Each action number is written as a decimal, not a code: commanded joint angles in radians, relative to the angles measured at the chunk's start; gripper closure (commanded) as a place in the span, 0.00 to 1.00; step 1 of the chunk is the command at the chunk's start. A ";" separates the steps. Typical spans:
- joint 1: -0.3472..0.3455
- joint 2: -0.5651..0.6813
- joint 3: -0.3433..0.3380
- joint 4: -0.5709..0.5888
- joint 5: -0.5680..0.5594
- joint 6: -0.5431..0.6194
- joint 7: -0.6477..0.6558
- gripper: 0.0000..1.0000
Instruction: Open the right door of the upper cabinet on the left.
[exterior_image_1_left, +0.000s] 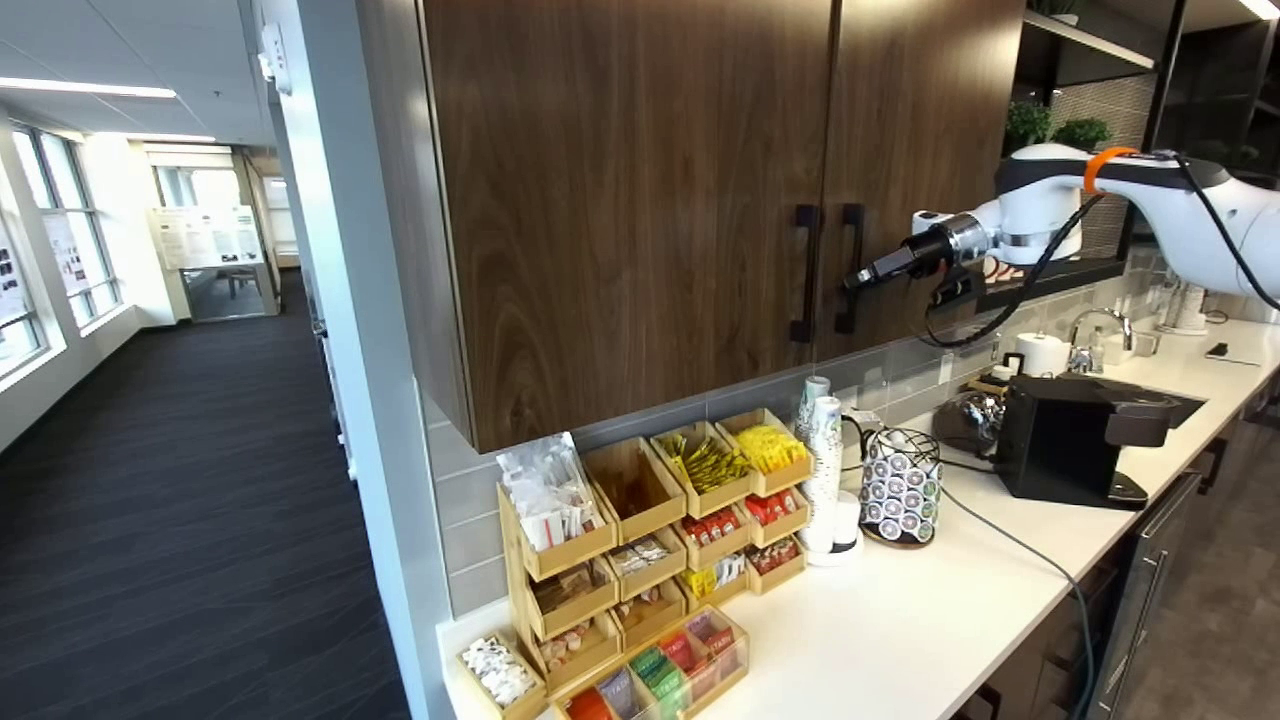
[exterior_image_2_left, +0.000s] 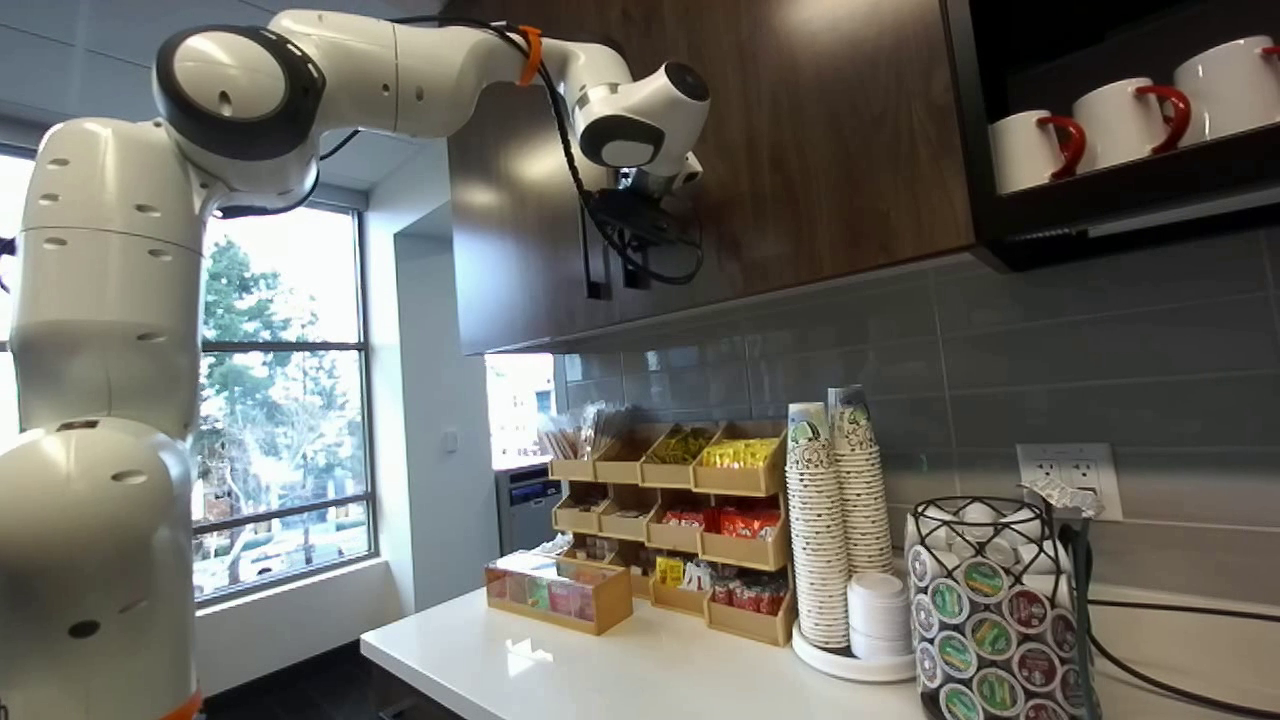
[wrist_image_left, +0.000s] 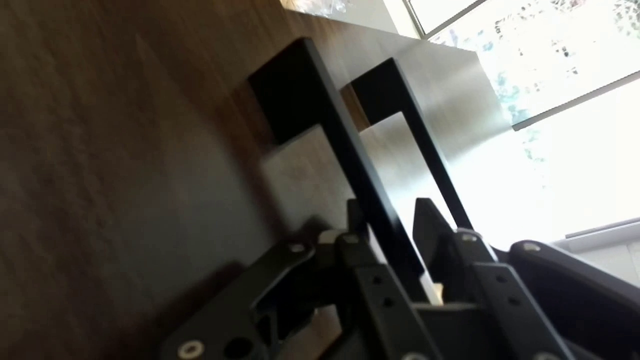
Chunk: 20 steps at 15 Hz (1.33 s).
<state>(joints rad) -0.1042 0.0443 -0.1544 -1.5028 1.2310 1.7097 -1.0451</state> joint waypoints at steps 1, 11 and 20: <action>-0.023 0.001 0.011 0.007 0.029 -0.123 0.006 0.97; -0.077 -0.100 -0.026 -0.062 -0.046 -0.266 -0.013 0.94; -0.127 -0.253 -0.105 -0.171 -0.161 -0.424 -0.024 0.94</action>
<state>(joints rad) -0.1981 -0.1115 -0.2198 -1.6079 1.1122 1.3300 -1.0880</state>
